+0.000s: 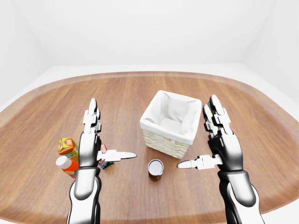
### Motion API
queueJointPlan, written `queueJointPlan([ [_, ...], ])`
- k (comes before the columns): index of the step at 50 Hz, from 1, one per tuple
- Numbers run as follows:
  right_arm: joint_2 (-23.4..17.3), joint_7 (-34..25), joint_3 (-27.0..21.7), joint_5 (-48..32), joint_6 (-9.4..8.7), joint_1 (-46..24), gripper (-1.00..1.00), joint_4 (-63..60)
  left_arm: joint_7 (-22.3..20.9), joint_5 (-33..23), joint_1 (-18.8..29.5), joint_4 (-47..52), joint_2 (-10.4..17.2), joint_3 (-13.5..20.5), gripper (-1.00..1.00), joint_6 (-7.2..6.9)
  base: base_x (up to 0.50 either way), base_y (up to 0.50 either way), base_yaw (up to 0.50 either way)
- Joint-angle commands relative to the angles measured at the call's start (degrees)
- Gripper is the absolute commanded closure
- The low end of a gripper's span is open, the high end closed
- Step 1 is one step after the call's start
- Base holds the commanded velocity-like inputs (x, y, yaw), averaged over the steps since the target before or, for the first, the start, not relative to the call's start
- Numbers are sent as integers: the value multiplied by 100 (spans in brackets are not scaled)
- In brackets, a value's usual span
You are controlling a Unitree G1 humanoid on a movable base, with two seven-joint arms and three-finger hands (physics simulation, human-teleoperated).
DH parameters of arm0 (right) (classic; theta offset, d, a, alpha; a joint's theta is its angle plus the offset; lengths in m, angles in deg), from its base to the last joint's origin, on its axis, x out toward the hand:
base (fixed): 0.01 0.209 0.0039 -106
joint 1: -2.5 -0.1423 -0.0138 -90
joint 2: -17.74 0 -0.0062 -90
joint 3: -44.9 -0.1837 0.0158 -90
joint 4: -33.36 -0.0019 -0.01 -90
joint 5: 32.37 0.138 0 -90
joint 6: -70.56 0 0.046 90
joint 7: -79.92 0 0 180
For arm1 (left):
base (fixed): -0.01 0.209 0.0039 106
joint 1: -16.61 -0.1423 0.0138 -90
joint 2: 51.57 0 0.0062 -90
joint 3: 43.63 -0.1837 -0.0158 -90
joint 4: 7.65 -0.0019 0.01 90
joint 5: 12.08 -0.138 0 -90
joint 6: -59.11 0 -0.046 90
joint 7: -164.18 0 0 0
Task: Pick the milk and place it in the basket.
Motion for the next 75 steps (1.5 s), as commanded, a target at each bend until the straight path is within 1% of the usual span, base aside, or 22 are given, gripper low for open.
queueJointPlan([
  [1, 2, 10, 3, -9, 0, -3, -100, 2, -2, 3, 8, 7, 2, 8, -100, 0, 25, 0, 0],
  [12, 5, 46, 12, -42, 0, -5, -100, 23, -3, 11, 24, -23, 5, 11, -100, 0, 26, 0, 0],
  [14, 3, 89, 1, -106, 52, -10, -100, 41, 0, 9, 29, -35, 6, 10, -100, 0, 26, 0, 0],
  [15, 12, 106, -23, -81, 164, 9, -100, 26, -1, 9, 30, -40, 7, 8, -100, 0, 0, 0, 0],
  [16, 12, 100, -37, -69, 108, 7, -100, 2, 2, 5, 32, -41, 6, 7, -100, 0, 0, 0, 0],
  [20, 19, 120, -60, -80, 74, -32, -100, 74, 3, 9, 55, -64, 14, 24, -100, 0, 0, 0, 0],
  [22, 19, 110, -35, -87, 46, -15, -100, 40, 13, 27, 122, -130, 28, 72, -100, 0, 0, 0, 0],
  [26, 4, 104, -6, -128, 119, -4, -100, 101, 33, 66, 291, -300, 85, 214, -100, 0, 0, 0, 0],
  [28, 6, 101, -4, -132, 109, -5, -100, 88, 150, -99, 414, -505, 141, 299, -100, 0, 0, 0, 0],
  [32, 7, 90, -11, -118, 102, 1, -100, 66, 237, -80, 642, -955, 233, 463, -100, 0, 0, 0, 0],
  [35, 0, 80, 13, -146, 128, 9, -100, 90, 292, -113, 755, -1165, 293, 520, -100, 42, 0, 0, 0],
  [40, 3, 61, 12, -114, 100, 11, -100, 85, 326, -115, 842, -1365, 347, 578, -100, 104, 0, 0, 0],
  [42, 3, 59, 22, -115, 87, 18, -100, 64, 374, -116, 923, -1566, 392, 625, -100, 177, 0, 0, 0],
  [44, 0, 71, 25, -138, 104, 19, -100, 76, 392, -109, 950, -1636, 409, 635, -100, 198, 0, 0, 0],
  [46, 4, 92, 19, -157, 112, 12, -100, 96, 440, -116, 1016, -1838, 452, 667, -100, 278, 0, 0, 0],
  [51, 4, 96, 17, -154, 101, 10, -100, 96, 491, -105, 1094, -2044, 499, 695, -100, 346, 0, 0, 0],
  [53, 6, 98, 22, -152, 96, 7, -100, 97, 527, -90, 1166, -2234, 533, 714, -100, 411, 0, 0, 0],
  [61, 11, 117, 15, -132, 85, 4, -100, 105, 598, -21, 1218, -2435, 581, 739, -100, 384, 0, 0, 0],
  [65, 8, 111, 6, -115, 57, 1, -100, 76, 605, -31, 1170, -2480, 570, 725, -100, 420, 0, 0, 0],
  [67, 8, 111, 7, -116, 63, 7, -100, 73, 597, -22, 1154, -2474, 564, 725, -100, 388, 0, 0, 0],
  [71, 9, 116, -3, -113, 52, -6, -100, 74, 643, -41, 1160, -2605, 575, 738, -100, 455, 0, 0, 0],
  [75, 10, 110, -15, -99, 49, -9, -100, 77, 662, -47, 1124, -2598, 574, 746, -100, 446, 0, 0, 0],
])
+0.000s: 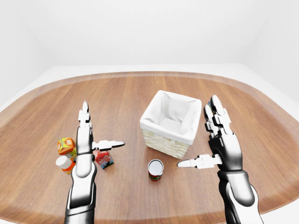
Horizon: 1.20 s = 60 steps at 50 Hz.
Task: Pick the milk and place it in the basket.
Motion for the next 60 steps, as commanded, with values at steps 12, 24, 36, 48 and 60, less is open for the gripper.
queueJointPlan([
  [12, 3, -12, -8, 29, 2, 13, -100, -10, 62, -9, -163, -277, 14, 74, -100, 206, 0, 0, 0],
  [24, 0, -12, -10, 35, 32, 25, -100, 2, 78, -15, -141, -397, 36, 93, -100, 274, 0, 0, 0],
  [36, 0, -7, -16, 29, 62, 10, -100, 42, 128, -8, -90, -726, 80, 111, -100, 457, 0, 0, 0],
  [48, 4, -11, -19, 37, 66, 27, -100, 25, 279, -40, 54, -1231, 161, 114, -100, 601, 0, 0, 0],
  [60, 1, -11, -3, 29, 52, 29, -100, 10, 411, 17, 287, -1868, 285, 129, -100, 601, 0, 0, 0],
])
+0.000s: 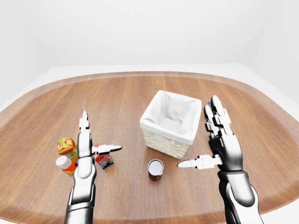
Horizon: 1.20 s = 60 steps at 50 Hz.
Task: Pick the milk and place it in the basket.
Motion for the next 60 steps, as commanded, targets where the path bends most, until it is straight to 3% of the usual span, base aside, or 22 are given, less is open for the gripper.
queueJointPlan([
  [1, -2, -2, 11, -2, -2, 7, -100, -13, 152, 45, 245, -656, 132, 31, -100, 0, 0, 0, 0],
  [60, -11, 21, 59, -32, 45, 17, -100, 19, 341, 232, 467, -1919, 339, 35, -100, 0, 0, 0, 0],
])
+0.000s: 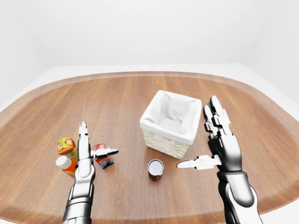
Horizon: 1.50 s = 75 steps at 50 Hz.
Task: Pick the milk and place it in the basket.
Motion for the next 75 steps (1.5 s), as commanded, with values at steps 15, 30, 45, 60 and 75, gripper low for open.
queueJointPlan([
  [15, 2, 1, 5, -1, -9, 5, -100, -17, 78, 95, 198, -766, 89, -68, -100, 0, 0, 0, 0],
  [30, -2, -8, 6, 20, -10, 19, -100, -37, 112, 293, 502, -1582, 208, -76, -100, 0, 0, 0, 0],
  [45, 1, -16, -2, 30, 3, 12, -100, -13, 105, 637, 967, -2760, 373, -100, -100, 0, 0, 0, 0],
  [60, -1, -3, 20, 15, -37, 6, -100, -44, 384, 676, 1557, -4322, 537, -307, -100, 0, 0, 0, 0],
  [75, -1, 8, 3, 10, -18, -4, -100, -18, 92, 843, 1445, -4155, 531, -266, 100, 0, 0, 0, 0],
])
